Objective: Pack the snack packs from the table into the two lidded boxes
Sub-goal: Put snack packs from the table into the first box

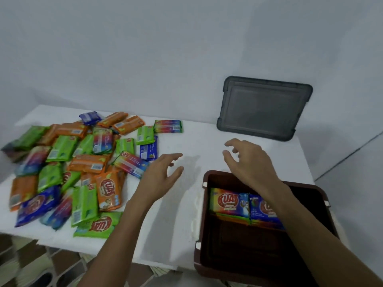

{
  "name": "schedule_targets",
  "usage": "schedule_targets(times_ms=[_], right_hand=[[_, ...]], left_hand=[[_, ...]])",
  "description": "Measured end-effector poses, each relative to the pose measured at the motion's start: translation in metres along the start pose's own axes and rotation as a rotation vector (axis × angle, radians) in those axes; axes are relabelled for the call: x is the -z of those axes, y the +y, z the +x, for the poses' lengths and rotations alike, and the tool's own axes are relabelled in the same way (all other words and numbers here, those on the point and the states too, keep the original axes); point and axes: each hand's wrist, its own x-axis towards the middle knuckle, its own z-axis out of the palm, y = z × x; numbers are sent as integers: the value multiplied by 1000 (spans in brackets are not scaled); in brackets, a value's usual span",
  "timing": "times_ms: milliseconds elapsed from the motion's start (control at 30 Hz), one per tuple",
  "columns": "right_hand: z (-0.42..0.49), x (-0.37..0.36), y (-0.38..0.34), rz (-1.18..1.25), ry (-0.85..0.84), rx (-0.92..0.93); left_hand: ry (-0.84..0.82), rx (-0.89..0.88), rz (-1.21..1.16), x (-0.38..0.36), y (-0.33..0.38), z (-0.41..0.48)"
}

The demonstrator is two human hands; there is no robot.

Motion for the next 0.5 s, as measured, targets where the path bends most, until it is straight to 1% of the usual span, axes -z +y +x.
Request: schedule_targets(times_ms=[100, 200, 333, 400, 500], right_hand=[[57, -36, -15, 7, -87, 35], [110, -79, -28, 9, -209, 105], [163, -129, -41, -56, -365, 124], [184, -151, -45, -89, -403, 126], [210, -179, -51, -148, -424, 168]], left_hand=[[51, 134, 103, 16, -34, 31], [73, 286, 202, 28, -64, 57], [53, 477, 382, 32, -91, 82], [39, 522, 438, 28, -99, 90], [27, 563, 454, 20, -108, 102]])
